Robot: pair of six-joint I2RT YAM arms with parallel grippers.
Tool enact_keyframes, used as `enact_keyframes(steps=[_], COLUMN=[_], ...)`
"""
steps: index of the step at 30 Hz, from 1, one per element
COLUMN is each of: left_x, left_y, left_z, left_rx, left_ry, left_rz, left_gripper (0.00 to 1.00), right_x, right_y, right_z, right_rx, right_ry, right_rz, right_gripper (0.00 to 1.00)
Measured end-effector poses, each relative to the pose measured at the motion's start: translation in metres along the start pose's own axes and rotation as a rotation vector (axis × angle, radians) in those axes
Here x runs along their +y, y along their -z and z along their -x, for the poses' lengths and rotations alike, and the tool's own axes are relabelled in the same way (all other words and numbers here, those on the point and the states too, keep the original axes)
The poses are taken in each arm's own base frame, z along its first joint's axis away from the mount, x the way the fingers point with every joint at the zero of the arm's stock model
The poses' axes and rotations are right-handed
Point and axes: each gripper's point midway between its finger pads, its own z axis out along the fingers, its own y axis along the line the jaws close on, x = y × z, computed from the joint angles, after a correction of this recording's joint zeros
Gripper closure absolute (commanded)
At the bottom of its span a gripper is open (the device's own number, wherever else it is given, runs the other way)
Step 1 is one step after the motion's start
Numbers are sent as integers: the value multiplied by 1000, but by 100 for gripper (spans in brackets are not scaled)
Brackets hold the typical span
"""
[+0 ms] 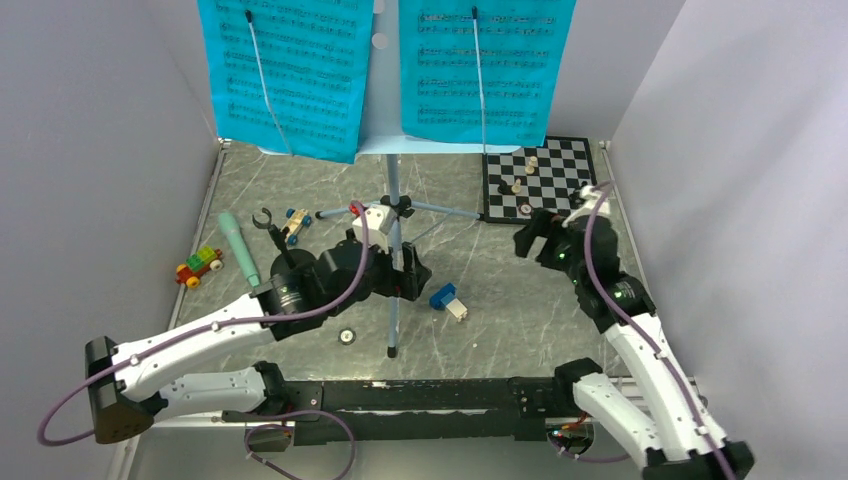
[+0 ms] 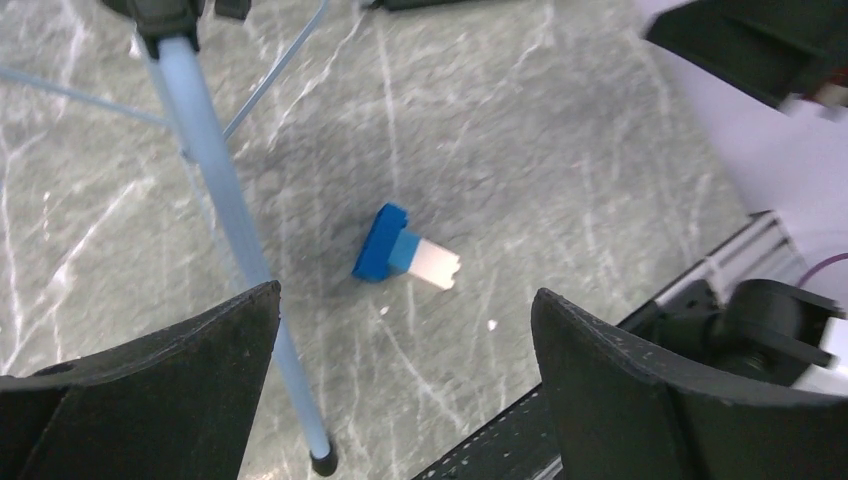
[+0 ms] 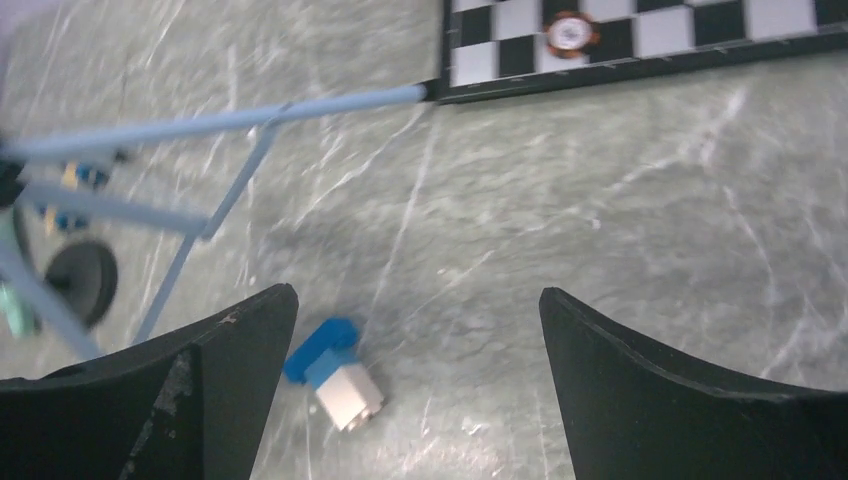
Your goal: Pack up the instrument practice props
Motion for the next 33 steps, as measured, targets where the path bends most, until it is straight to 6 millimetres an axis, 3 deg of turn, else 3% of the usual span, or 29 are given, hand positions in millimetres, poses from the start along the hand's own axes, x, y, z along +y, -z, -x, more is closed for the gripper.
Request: enact_keyframes(steps=[3, 7, 11, 18, 23, 28, 33], left_x=[-11, -21, -31, -44, -62, -83, -101], left_y=[12, 30, 49, 70, 86, 102, 118], left_z=[15, 27, 43, 66, 99, 132, 152], left_rx=[-50, -98, -157, -211, -272, -335, -408], left_ry=[2, -6, -24, -59, -78, -110, -142], left_rz=[-76, -165, -242, -315, -360, -422, -509], left_gripper=[2, 2, 2, 2, 2, 1, 1], right_x=[-36, -35, -6, 53, 70, 81, 97], right_y=[-11, -6, 17, 81, 104, 113, 117], right_z=[4, 30, 75, 175, 205, 227, 242], right_rx=[0, -82, -226, -489, -574, -609, -609], right_ry=[-135, -271, -294, -210, -160, -118, -71], right_rz=[-53, 35, 178, 427, 488, 522, 591], right_gripper=[5, 4, 3, 2, 2, 3, 8])
